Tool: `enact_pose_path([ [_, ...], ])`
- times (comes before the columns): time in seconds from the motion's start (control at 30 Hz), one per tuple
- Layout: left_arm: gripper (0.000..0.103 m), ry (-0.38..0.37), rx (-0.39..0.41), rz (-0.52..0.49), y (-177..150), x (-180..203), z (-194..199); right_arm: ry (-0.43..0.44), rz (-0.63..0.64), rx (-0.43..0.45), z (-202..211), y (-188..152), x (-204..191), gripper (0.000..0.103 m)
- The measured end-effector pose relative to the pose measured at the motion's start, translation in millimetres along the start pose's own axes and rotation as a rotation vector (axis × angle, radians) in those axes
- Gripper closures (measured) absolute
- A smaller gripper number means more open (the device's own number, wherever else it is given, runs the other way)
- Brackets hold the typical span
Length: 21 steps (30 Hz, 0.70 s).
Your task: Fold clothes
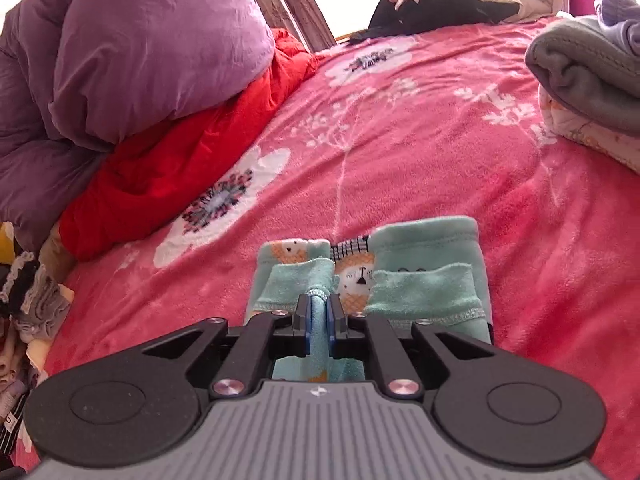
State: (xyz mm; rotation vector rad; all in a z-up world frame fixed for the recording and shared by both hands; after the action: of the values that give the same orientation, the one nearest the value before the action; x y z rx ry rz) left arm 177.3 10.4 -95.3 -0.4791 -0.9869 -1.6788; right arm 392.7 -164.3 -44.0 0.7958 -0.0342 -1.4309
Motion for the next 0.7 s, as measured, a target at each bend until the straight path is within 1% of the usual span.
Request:
enact_pose_path([
  [0.03,0.061,0.004,0.024,-0.002,3,0,4,0.003,0.008,0.025,8,3,-2,0.091],
  [0.1,0.061,0.016,0.076,0.0,11,-1,10,0.004,0.023,0.062,23,6,-5,0.089],
  [0.13,0.061,0.025,0.097,0.01,16,-4,8,0.004,0.03,0.078,31,7,-6,0.082],
  [0.2,0.061,0.03,0.108,0.012,20,-6,4,-0.005,0.043,0.09,39,8,-5,0.075],
  [0.3,0.063,0.051,0.081,-0.003,26,-9,-6,-0.02,0.057,0.063,34,4,-3,0.075],
  [0.33,0.069,0.067,0.07,-0.004,29,-5,-12,-0.024,0.058,0.045,29,1,-3,0.075],
  [0.4,0.074,0.105,0.054,-0.01,29,-3,-23,-0.017,0.054,0.0,15,-6,-2,0.075],
  [0.43,0.081,0.121,0.05,-0.009,27,-5,-26,-0.015,0.049,-0.019,8,-9,-1,0.075],
  [0.47,0.086,0.128,0.047,-0.008,26,-7,-26,-0.015,0.043,-0.033,2,-12,-1,0.075],
  [0.5,0.088,0.13,0.047,-0.007,24,-10,-22,-0.014,0.044,-0.039,-3,-14,-2,0.075],
  [0.53,0.092,0.129,0.046,-0.005,22,-12,-21,-0.013,0.055,-0.035,-6,-15,-3,0.078],
  [0.57,0.094,0.127,0.045,-0.004,21,-13,-20,-0.012,0.067,-0.032,-9,-17,-5,0.084],
  [0.6,0.095,0.127,0.047,-0.005,21,-13,-18,0.001,0.078,-0.017,-9,-17,-7,0.095],
  [0.7,0.096,0.13,0.055,-0.004,19,-13,-12,0.096,0.118,0.066,5,-13,-17,0.095],
])
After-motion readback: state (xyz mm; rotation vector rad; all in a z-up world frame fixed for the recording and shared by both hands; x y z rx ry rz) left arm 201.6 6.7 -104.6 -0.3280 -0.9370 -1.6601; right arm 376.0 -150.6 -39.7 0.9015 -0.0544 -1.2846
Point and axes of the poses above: each gripper's, at about its wrist camera, not at the fingertips, and z roughly against the way its jaws point, x to its right, y to its top, the point moved 9 cm from there along -z, roughly the way its jaws point, and after that the axes turned 12 degrees about -x, right-handed, at the moved point
